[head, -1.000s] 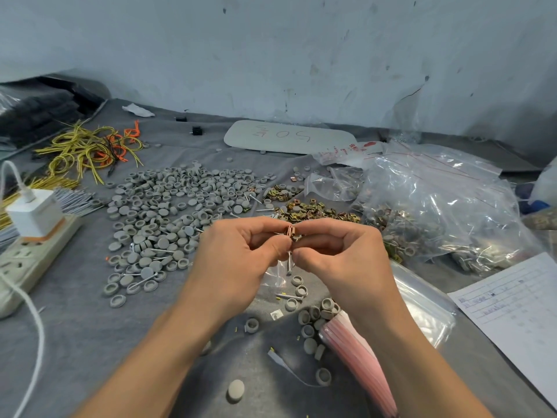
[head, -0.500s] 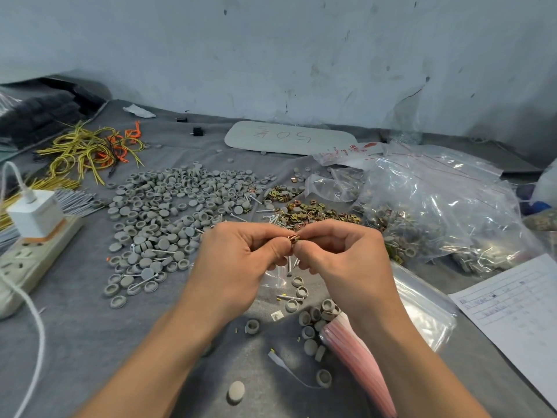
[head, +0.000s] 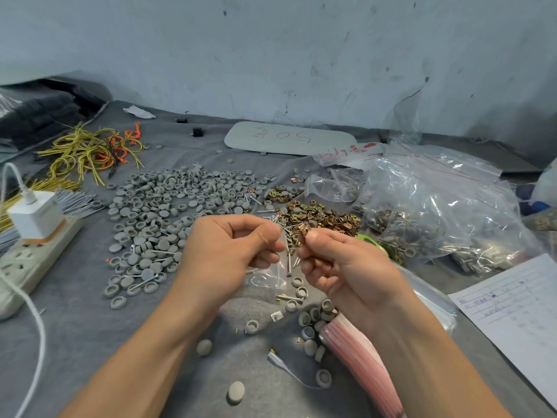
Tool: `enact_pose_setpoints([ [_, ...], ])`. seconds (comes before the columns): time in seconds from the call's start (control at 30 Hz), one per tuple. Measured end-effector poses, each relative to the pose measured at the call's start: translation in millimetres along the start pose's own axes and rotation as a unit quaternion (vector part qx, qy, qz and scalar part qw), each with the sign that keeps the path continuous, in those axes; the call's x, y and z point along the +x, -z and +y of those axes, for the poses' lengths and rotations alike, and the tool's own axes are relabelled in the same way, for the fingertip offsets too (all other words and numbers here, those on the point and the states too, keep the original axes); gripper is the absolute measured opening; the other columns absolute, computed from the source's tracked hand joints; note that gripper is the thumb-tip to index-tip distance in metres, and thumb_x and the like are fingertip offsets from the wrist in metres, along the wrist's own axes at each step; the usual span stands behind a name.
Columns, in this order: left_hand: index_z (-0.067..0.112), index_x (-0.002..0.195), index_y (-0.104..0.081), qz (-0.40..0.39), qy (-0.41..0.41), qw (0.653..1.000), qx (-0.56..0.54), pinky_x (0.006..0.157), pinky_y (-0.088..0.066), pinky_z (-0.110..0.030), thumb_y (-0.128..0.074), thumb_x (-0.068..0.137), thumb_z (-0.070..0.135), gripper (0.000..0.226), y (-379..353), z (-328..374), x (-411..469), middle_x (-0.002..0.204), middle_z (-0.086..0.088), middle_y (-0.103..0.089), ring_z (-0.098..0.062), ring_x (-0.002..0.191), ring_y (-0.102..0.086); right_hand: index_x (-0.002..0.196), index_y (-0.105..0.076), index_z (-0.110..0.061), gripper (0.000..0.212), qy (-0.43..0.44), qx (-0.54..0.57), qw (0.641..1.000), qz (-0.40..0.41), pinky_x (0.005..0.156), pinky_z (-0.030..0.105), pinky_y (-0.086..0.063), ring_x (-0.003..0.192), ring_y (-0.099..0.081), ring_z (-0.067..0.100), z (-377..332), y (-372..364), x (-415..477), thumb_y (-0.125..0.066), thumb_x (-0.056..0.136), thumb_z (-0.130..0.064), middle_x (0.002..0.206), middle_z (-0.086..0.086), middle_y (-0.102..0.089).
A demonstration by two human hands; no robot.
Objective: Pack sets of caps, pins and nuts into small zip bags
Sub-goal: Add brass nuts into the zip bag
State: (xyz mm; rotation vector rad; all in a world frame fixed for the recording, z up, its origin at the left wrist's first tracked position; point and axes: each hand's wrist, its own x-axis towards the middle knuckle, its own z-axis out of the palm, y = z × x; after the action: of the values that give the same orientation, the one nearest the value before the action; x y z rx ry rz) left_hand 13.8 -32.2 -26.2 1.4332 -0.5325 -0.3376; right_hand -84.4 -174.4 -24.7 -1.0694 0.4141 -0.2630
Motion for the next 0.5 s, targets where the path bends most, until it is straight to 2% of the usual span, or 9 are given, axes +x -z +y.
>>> enact_pose_setpoints([
  [0.1,0.02,0.099,-0.081,-0.024,-0.035,0.998,0.038,0.071,-0.058,-0.019,-0.081,0.082,0.005,0.023,2.3,-1.4,-1.5,0.087,-0.004,-0.08,-0.015,0.081,-0.076,0.067,-0.08,-0.01,0.009,-0.039,0.027,0.999,-0.01,0.048,0.019,-0.049,0.052,-0.06,0.014,-1.3,2.6,1.8,-0.074,0.07,-0.017,0.068,0.011,-0.068],
  [0.17,0.023,0.102,-0.081,-0.048,-0.045,0.996,0.062,0.076,-0.059,-0.021,-0.082,0.081,0.004,0.029,0.3,-2.6,-2.9,0.09,0.0,-0.08,-0.015,0.088,-0.077,0.068,-0.08,-0.012,0.01,-0.039,0.013,0.999,-0.022,0.048,0.019,-0.048,0.052,-0.058,0.014,0.4,2.3,2.0,-0.073,0.07,-0.018,0.067,0.01,-0.067],
  [0.27,0.03,0.097,-0.082,-0.041,-0.053,0.993,0.102,0.082,-0.061,-0.033,-0.086,0.08,0.007,0.029,-3.9,-4.5,-3.4,0.086,0.002,-0.08,-0.017,0.085,-0.077,0.066,-0.079,-0.014,0.01,-0.033,-0.004,0.999,-0.034,0.05,0.02,-0.047,0.052,-0.056,0.013,2.8,1.7,2.3,-0.072,0.07,-0.019,0.065,0.009,-0.065],
  [0.37,0.031,0.092,-0.084,-0.015,-0.063,0.99,0.126,0.081,-0.062,-0.039,-0.088,0.078,0.011,0.025,-4.3,-6.0,-2.0,0.081,0.005,-0.079,-0.015,0.079,-0.077,0.065,-0.079,-0.013,0.012,-0.058,0.01,0.997,-0.043,0.048,0.019,-0.047,0.051,-0.056,0.014,3.4,0.1,1.1,-0.071,0.071,-0.019,0.065,0.01,-0.064],
  [0.43,0.033,0.091,-0.083,-0.007,-0.074,0.986,0.146,0.078,-0.062,-0.038,-0.09,0.077,0.016,0.022,-4.2,-6.7,-2.7,0.079,0.008,-0.079,-0.013,0.077,-0.076,0.064,-0.077,-0.011,0.02,-0.087,0.019,0.995,-0.05,0.046,0.019,-0.046,0.051,-0.056,0.014,4.3,-0.1,1.2,-0.068,0.08,-0.017,0.066,0.011,-0.064],
  [0.5,0.036,0.087,-0.083,0.001,-0.09,0.98,0.176,0.071,-0.06,-0.032,-0.091,0.076,0.021,0.02,-4.3,-7.4,-4.2,0.076,0.011,-0.077,-0.009,0.072,-0.074,0.064,-0.077,-0.01,0.032,-0.104,0.012,0.993,-0.055,0.044,0.019,-0.046,0.053,-0.057,0.014,4.9,0.7,1.6,-0.062,0.092,-0.016,0.068,0.011,-0.064],
])
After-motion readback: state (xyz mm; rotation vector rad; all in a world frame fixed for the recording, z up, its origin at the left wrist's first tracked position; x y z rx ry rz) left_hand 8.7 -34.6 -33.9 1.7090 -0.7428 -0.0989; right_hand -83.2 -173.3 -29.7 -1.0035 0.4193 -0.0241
